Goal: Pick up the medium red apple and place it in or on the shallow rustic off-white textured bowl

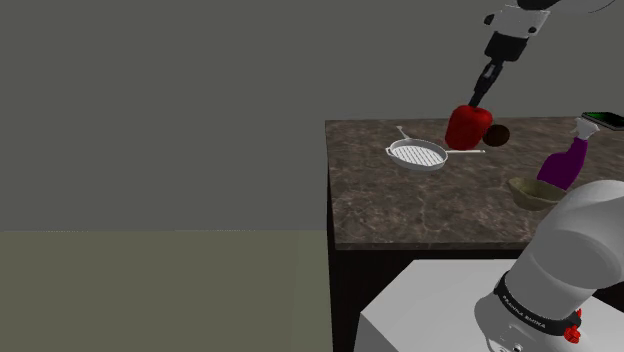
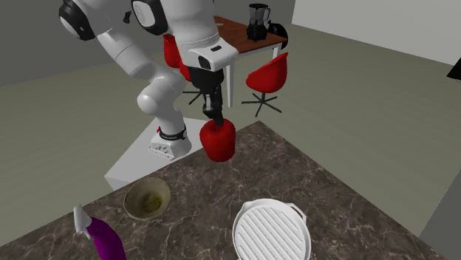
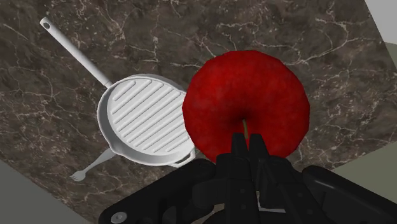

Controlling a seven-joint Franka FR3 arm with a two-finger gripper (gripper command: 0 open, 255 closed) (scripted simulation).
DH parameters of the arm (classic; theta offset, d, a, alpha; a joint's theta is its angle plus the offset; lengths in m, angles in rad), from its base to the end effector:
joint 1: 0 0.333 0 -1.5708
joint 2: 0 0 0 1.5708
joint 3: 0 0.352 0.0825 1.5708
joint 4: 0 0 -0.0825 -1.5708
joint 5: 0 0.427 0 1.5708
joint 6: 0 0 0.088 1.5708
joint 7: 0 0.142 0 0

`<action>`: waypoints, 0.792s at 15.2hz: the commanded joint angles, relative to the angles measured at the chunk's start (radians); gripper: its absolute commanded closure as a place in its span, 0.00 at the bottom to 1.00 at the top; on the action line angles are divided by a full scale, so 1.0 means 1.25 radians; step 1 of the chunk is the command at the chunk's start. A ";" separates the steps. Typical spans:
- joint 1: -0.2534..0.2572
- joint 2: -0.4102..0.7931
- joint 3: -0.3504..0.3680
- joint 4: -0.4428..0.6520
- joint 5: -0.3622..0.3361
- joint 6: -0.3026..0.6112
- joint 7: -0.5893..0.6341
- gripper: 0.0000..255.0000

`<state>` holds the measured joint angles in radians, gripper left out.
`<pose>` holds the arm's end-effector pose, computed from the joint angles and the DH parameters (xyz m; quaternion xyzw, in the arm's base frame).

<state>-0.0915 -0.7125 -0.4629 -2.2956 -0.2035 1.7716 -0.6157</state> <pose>0.3059 -0.2581 0.5710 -0.9930 -0.0847 -0.0823 0.0058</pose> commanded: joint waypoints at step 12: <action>-0.067 -0.067 -0.131 0.157 -0.086 -0.193 -0.205 1.00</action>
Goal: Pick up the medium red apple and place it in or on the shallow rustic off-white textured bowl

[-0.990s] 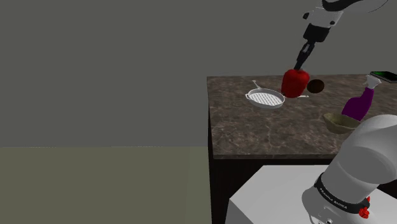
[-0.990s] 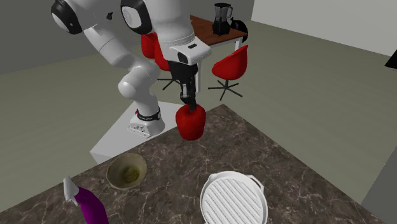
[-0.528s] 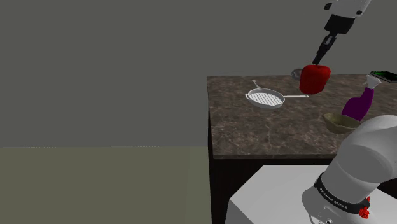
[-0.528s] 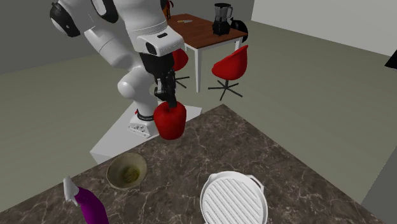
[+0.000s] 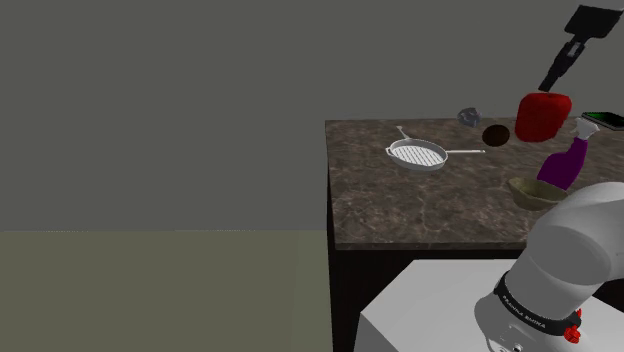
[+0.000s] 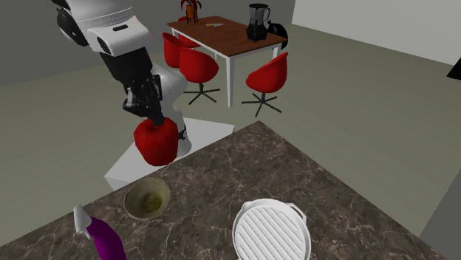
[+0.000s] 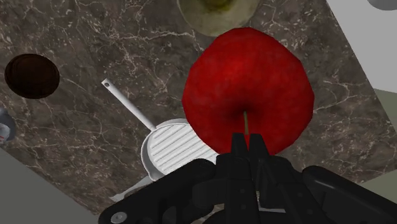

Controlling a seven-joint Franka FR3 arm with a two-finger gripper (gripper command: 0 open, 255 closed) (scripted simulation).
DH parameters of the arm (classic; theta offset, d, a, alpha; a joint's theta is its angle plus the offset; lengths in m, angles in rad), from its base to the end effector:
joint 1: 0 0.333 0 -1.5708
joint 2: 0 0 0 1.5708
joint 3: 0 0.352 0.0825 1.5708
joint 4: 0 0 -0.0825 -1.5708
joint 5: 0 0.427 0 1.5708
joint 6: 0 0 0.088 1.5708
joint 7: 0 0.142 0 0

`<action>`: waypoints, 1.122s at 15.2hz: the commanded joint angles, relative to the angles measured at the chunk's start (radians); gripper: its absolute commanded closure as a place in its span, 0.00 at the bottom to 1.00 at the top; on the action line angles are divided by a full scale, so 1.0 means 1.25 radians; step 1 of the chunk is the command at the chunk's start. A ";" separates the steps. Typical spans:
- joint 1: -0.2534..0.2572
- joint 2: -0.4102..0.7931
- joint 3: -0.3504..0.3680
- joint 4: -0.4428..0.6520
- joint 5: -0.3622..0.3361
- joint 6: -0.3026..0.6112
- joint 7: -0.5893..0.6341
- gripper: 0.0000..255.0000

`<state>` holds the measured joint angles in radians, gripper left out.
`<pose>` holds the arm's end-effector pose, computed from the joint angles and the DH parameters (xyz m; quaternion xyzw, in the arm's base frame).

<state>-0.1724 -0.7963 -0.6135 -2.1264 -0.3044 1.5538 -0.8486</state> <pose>0.1793 -0.3528 0.6260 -0.9930 -0.0843 -0.0826 0.0058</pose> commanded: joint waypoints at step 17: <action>-0.029 -0.032 -0.116 0.005 -0.077 -0.002 -0.123 1.00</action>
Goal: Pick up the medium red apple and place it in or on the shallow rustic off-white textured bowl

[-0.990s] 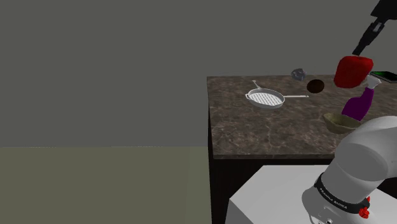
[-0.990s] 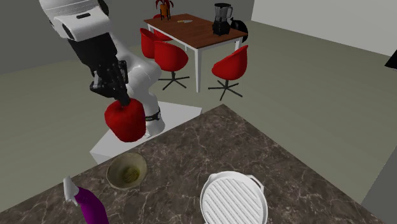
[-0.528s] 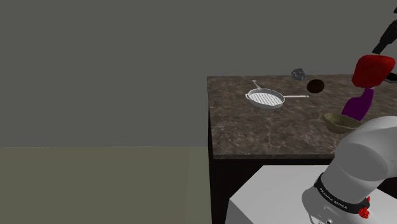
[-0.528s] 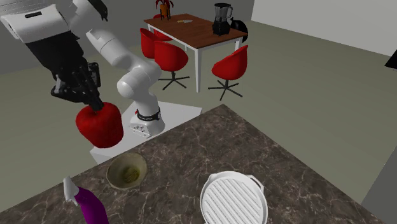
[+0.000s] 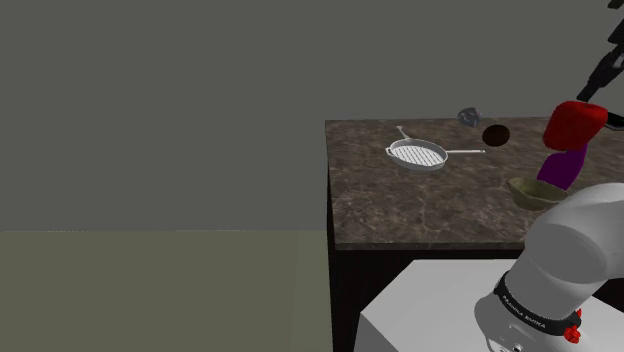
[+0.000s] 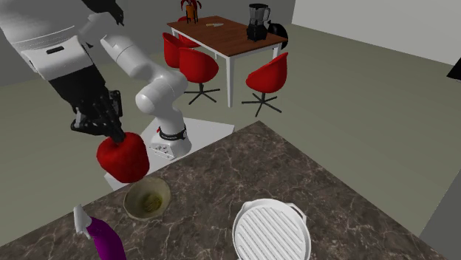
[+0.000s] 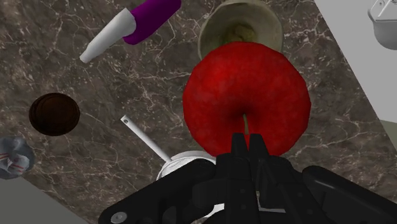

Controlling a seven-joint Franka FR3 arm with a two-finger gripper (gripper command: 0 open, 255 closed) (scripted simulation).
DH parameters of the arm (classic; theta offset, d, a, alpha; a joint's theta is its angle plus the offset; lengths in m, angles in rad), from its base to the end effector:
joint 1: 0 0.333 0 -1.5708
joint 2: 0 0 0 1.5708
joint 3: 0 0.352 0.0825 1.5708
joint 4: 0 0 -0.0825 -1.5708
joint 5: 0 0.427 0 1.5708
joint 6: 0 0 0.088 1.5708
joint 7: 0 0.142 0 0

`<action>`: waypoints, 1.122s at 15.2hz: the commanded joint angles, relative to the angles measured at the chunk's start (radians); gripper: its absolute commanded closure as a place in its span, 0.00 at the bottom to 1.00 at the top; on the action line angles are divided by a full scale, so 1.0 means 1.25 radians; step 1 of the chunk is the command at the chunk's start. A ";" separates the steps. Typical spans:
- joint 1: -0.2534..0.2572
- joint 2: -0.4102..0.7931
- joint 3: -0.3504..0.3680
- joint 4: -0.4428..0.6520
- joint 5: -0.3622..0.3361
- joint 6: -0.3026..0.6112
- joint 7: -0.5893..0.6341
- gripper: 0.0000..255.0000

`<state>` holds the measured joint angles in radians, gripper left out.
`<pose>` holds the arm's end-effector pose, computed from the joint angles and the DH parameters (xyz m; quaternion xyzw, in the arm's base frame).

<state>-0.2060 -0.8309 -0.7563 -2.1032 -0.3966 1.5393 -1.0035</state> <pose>0.0996 -0.4104 0.6044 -0.9930 -0.0847 -0.0822 0.0062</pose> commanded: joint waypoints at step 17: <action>-0.032 -0.042 -0.070 -0.198 -0.067 0.165 0.006 1.00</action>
